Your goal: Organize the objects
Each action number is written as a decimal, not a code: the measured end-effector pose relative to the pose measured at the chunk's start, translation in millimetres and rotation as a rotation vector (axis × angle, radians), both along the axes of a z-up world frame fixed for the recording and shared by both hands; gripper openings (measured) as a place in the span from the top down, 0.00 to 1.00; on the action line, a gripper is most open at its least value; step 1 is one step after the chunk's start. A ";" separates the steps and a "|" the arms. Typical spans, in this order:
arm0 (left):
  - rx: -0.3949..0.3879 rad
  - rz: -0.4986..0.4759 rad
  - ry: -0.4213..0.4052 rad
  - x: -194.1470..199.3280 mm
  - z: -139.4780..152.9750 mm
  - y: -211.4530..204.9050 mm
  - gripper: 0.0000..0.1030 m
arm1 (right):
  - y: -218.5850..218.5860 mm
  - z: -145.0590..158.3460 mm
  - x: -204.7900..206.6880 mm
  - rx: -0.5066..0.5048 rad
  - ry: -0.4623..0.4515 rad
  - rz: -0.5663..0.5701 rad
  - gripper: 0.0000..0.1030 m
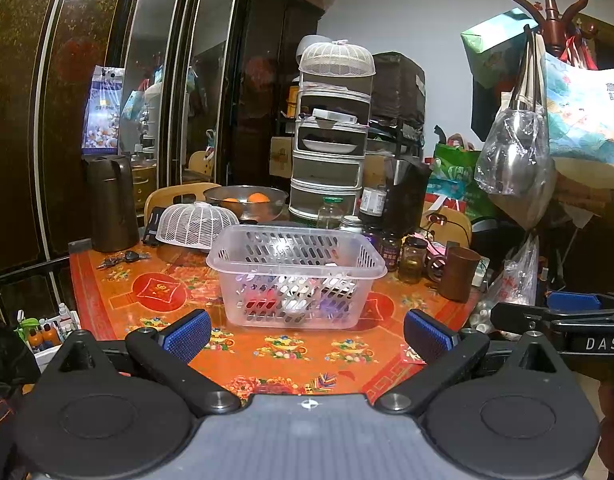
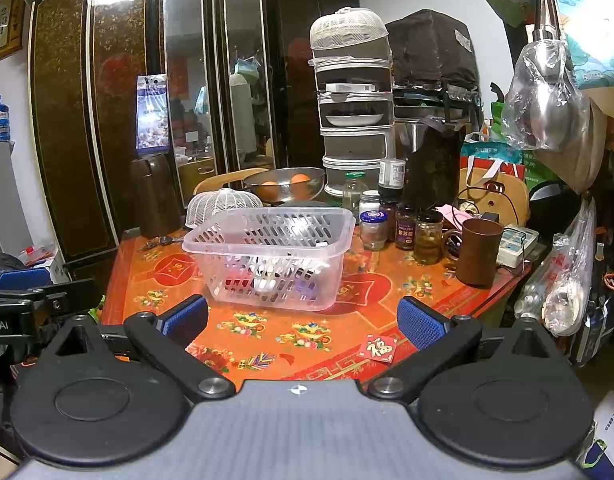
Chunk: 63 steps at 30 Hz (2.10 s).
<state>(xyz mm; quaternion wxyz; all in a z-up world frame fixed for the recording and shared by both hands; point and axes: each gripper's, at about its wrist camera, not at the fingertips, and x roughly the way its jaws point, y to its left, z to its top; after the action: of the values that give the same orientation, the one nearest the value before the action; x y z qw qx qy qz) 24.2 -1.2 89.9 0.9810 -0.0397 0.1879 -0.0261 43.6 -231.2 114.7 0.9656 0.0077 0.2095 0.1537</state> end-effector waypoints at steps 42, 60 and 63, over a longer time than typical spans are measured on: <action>0.005 -0.006 0.006 0.9 -3.2 -1.0 0.00 | 2.0 -3.2 1.1 -0.006 0.009 0.010 0.00; -0.010 0.059 0.021 69.9 -56.8 32.5 0.00 | 4.8 -62.8 69.8 0.012 0.155 -0.099 0.00; -0.016 0.081 0.071 88.5 -67.0 38.1 0.00 | 12.3 -77.5 86.0 -0.044 0.172 -0.096 0.00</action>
<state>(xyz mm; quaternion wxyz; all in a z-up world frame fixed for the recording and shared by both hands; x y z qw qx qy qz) 112.7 36.8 22.8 0.9737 -0.0560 0.2205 0.0135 129.6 -218.9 37.3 0.9502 0.0097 0.2944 0.1014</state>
